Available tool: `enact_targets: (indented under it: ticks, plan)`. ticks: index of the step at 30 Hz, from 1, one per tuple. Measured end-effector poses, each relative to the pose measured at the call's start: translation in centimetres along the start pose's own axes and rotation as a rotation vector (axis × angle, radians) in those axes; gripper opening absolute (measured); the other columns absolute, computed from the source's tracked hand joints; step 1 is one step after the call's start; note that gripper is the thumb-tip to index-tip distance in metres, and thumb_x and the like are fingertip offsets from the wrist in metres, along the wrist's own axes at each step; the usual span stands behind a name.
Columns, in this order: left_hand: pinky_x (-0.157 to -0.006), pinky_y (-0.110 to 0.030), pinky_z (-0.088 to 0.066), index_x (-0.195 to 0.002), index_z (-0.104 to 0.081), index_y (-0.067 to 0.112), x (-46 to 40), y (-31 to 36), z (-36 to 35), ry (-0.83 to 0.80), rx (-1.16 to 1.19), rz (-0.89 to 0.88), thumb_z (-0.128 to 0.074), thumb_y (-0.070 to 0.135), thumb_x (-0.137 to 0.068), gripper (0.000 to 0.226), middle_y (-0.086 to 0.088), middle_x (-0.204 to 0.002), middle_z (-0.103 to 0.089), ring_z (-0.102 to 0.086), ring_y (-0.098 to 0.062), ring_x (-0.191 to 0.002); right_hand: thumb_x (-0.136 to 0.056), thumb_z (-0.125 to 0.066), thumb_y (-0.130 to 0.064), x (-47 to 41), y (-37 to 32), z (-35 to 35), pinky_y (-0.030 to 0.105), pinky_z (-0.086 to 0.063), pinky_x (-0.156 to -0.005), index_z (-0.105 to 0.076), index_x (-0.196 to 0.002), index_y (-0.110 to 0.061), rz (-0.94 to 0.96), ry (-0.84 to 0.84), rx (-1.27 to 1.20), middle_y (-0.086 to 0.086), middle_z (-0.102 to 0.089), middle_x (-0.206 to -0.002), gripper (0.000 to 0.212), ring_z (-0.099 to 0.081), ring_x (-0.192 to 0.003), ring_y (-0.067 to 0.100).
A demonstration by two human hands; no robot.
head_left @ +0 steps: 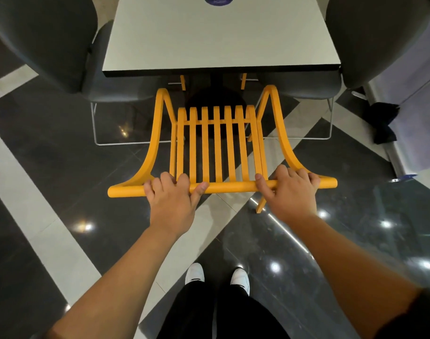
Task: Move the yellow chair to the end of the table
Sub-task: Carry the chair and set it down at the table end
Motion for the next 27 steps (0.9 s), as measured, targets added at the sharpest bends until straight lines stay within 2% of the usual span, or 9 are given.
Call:
enact_targets:
  ticks: [7,16,19,23,27]
  plan:
    - [-0.101,-0.058,-0.037,-0.096,-0.062,0.014,0.2,-0.3,0.2,0.023,0.022,-0.007,-0.028,0.064,-0.100,0.061,-0.013,-0.092,-0.052,-0.048,-0.033,-0.089,-0.096,-0.029,-0.076,0.0,-0.3,0.0,0.053,-0.027,-0.108,-0.056,-0.081,-0.021,-0.014,-0.018,-0.008,-0.004,-0.061,-0.078,0.063,-0.055,-0.095,0.028]
    - [-0.097,-0.056,-0.038,-0.093,-0.062,0.013,0.4,-2.0,0.2,0.043,0.025,-0.012,-0.029,0.064,-0.100,0.061,-0.012,-0.091,-0.048,-0.047,-0.031,-0.088,-0.096,-0.032,-0.074,0.9,-2.1,0.2,0.052,-0.031,-0.102,-0.049,-0.076,-0.020,0.006,0.027,-0.028,-0.002,-0.057,-0.070,0.061,-0.050,-0.081,0.026]
    - [-0.093,-0.058,-0.040,-0.090,-0.061,0.012,0.3,-2.6,0.3,0.067,0.047,-0.008,-0.028,0.064,-0.099,0.062,-0.008,-0.089,-0.041,-0.038,-0.027,-0.084,-0.097,-0.034,-0.074,0.7,-2.7,0.1,0.052,-0.030,-0.103,-0.049,-0.077,-0.020,0.010,0.028,-0.042,-0.003,-0.056,-0.070,0.059,-0.050,-0.081,0.026]
    - [-0.090,-0.056,-0.038,-0.089,-0.060,0.011,0.1,-4.1,0.1,0.071,0.027,-0.012,-0.027,0.065,-0.098,0.064,-0.014,-0.091,-0.046,-0.044,-0.034,-0.084,-0.096,-0.032,-0.074,0.8,-4.1,-0.4,0.053,-0.031,-0.104,-0.050,-0.084,-0.019,0.015,-0.005,-0.027,-0.004,-0.055,-0.075,0.060,-0.053,-0.086,0.027]
    - [-0.093,-0.056,-0.035,-0.091,-0.060,0.011,0.0,-6.1,-0.1,0.027,0.024,-0.001,-0.023,0.068,-0.097,0.068,-0.015,-0.095,-0.047,-0.045,-0.035,-0.089,-0.096,-0.031,-0.075,1.4,-6.0,-0.6,0.051,-0.031,-0.103,-0.053,-0.084,-0.019,0.015,-0.007,-0.024,-0.001,-0.060,-0.075,0.062,-0.055,-0.085,0.026]
Point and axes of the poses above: each hand's wrist, its own x-axis away from the middle knuckle, its own z-axis out of the back of the hand, y = z × x, the point moved 7 cm from there along -x, towards the middle knuckle
